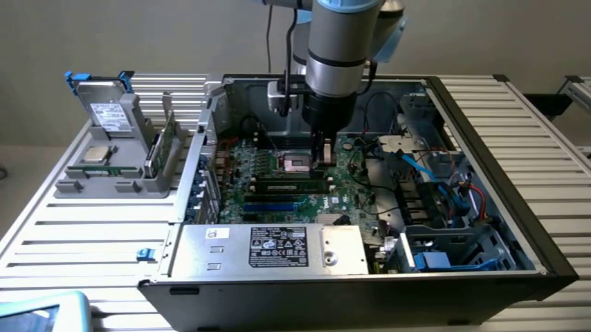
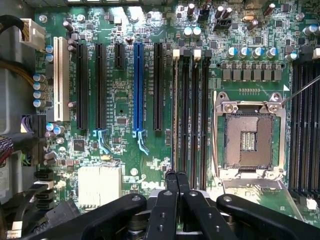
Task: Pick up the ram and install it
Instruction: 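Press down the ram until it locks into place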
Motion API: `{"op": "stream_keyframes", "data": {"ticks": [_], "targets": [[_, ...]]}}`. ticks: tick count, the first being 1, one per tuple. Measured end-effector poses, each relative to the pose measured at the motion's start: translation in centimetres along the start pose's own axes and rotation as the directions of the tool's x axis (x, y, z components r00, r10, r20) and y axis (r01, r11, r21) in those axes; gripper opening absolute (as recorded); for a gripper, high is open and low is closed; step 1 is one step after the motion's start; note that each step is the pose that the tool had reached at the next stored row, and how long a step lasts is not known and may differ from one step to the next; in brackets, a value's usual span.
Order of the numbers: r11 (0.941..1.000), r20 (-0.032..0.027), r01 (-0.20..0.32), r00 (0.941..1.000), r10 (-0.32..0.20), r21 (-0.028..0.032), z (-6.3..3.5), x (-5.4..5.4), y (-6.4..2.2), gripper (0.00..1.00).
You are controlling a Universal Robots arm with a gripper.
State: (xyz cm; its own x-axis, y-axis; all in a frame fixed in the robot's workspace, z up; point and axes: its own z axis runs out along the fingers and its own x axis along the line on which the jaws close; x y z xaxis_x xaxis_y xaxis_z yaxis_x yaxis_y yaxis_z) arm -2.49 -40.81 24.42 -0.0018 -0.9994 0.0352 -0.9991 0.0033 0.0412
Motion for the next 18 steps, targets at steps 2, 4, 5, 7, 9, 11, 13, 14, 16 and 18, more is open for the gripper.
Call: {"op": "stream_keyframes", "data": {"ticks": [2, 4, 5, 7, 9, 11, 13, 14, 16, 18], "targets": [[1.0, -0.0001, 0.0, 1.0, 0.0, 0.0, 0.19, -0.01, -0.01, 0.11], [1.0, -0.0001, 0.0, 1.0, 0.0, 0.0, 0.42, -0.02, -0.06, 0.11], [1.0, 0.0, 0.0, 1.0, 0.0, -0.0001, 0.48, -0.02, -0.06, 0.11], [1.0, -0.0004, 0.0, 1.0, 0.0, -0.0002, 0.49, -0.02, -0.13, 0.11], [1.0, 0.0002, 0.0, 1.0, 0.0, 0.0, 0.57, -0.03, -0.4, 0.11], [1.0, 0.0, 0.0, 1.0, 0.0, 0.0006, 0.62, -0.03, -0.52, 0.11], [1.0, -0.0003, 0.0, 1.0, 0.0, 0.0056, 0.66, -0.03, -0.53, 0.11], [1.0, -0.0002, 0.0, 1.0, 0.0, 0.009, 0.68, -0.05, -0.52, 0.11], [0.9997, 0.0002, -0.001, 1.0, 0.001, 0.0254, 0.71, -0.06, -0.36, 0.11], [0.9994, 0.0003, -0.001, 1.0, 0.001, 0.0335, 0.73, -0.06, -0.27, 0.11]]}}
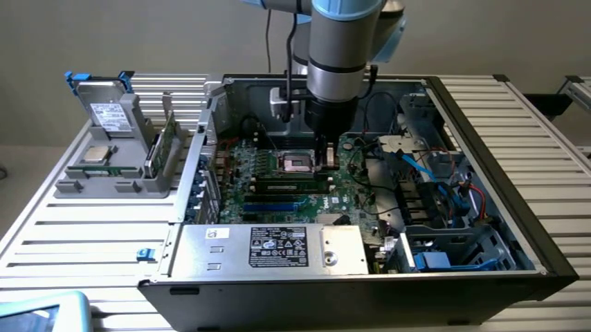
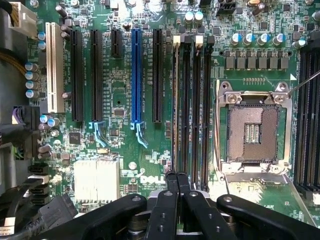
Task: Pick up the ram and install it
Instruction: 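Press down the ram until it locks into place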
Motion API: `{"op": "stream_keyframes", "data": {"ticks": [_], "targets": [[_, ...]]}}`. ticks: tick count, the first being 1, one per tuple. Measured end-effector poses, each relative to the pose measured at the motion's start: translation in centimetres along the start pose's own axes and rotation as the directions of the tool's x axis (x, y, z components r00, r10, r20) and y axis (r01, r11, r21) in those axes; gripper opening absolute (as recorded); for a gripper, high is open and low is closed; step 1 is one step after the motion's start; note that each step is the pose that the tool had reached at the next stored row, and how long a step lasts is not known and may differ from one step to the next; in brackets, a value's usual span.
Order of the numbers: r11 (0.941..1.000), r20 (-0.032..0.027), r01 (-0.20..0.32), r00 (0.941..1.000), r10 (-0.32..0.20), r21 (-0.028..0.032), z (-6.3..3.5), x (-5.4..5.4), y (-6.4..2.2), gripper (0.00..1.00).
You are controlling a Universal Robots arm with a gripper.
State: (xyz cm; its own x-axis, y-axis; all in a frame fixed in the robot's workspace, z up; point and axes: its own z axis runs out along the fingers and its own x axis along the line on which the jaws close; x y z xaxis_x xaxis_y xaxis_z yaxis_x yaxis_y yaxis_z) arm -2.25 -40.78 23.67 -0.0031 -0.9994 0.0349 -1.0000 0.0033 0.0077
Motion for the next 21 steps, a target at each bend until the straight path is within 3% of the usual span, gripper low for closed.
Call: {"op": "stream_keyframes", "data": {"ticks": [8, 12, 16, 21], "targets": [[1.0, -0.0004, -0.003, 1.0, 0.003, -0.0001, -0.01, -0.02, 0.3, 0.11], [0.9999, -0.0003, -0.008, 1.0, 0.008, -0.0072, 0.0, -0.02, 0.3, 0.11], [0.9997, -0.0005, -0.013, 0.9999, 0.013, -0.0219, 0.05, -0.03, 0.3, 0.11], [0.9996, -0.0011, -0.015, 0.9999, 0.015, -0.0248, 0.24, -0.13, 0.29, 0.11]]}}
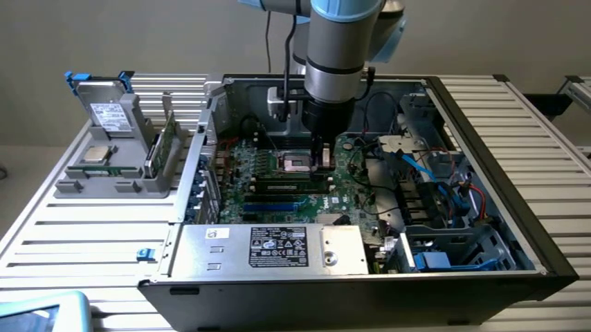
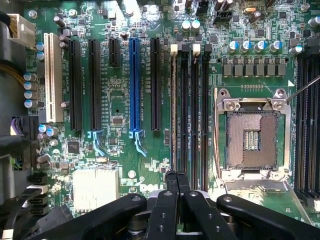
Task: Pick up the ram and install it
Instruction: 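Press down the ram until it locks into place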
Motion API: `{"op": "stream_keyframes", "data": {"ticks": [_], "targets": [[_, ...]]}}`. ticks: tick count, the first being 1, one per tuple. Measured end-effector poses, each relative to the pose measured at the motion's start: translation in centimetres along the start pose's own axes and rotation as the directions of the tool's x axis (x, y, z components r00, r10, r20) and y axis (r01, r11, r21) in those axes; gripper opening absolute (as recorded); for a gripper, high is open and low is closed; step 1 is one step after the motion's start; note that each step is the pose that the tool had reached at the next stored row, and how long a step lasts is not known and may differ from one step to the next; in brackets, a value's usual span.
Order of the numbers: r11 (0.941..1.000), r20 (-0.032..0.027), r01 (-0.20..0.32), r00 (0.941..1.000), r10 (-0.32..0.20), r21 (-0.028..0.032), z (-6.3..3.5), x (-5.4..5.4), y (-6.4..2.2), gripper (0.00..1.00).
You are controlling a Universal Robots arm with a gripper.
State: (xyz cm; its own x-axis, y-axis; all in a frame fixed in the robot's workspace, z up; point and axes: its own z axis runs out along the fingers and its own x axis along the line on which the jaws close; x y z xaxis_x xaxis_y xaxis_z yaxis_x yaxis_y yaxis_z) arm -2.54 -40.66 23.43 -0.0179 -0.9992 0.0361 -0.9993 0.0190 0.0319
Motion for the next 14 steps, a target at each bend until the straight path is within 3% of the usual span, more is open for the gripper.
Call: {"op": "stream_keyframes", "data": {"ticks": [14], "targets": [[1.0, -0.0011, -0.002, 1.0, 0.002, -0.0011, 0.11, 0.1, -0.01, 0.11]]}}
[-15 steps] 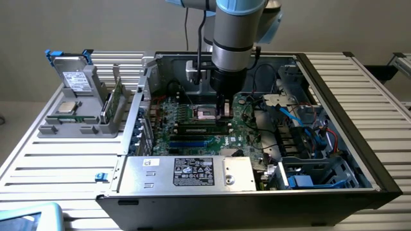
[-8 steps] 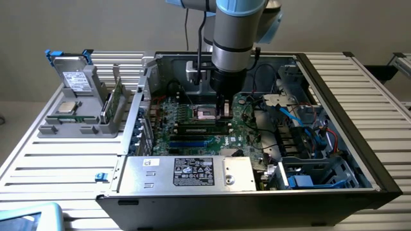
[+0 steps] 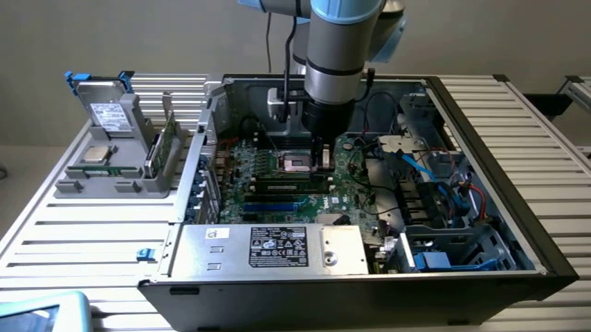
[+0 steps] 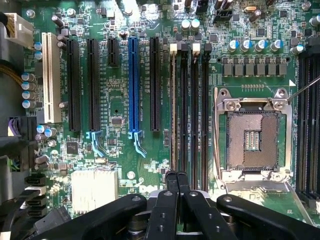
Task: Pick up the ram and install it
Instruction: 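Press down the ram until it locks into place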
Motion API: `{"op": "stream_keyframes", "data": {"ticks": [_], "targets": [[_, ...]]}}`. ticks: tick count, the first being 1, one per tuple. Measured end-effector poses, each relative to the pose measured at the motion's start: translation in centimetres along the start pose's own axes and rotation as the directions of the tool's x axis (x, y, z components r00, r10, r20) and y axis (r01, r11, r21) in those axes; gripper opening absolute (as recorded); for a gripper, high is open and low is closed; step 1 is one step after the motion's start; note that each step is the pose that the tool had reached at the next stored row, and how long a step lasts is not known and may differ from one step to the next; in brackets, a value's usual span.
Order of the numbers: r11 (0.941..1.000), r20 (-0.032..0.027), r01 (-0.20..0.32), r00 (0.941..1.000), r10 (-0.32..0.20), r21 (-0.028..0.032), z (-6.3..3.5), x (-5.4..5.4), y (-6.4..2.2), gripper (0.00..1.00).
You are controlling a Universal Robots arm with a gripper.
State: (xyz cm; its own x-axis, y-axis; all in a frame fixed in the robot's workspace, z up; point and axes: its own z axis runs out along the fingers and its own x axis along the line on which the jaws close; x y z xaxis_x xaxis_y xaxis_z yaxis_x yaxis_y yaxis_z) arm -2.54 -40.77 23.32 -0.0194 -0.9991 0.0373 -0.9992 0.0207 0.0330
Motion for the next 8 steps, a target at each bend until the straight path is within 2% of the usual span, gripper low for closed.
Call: {"op": "stream_keyframes", "data": {"ticks": [8], "targets": [[1.0, -0.001, 0.0, 1.0, 0.0, 0.0001, 0.2, 0.04, -0.01, 0.11]]}}
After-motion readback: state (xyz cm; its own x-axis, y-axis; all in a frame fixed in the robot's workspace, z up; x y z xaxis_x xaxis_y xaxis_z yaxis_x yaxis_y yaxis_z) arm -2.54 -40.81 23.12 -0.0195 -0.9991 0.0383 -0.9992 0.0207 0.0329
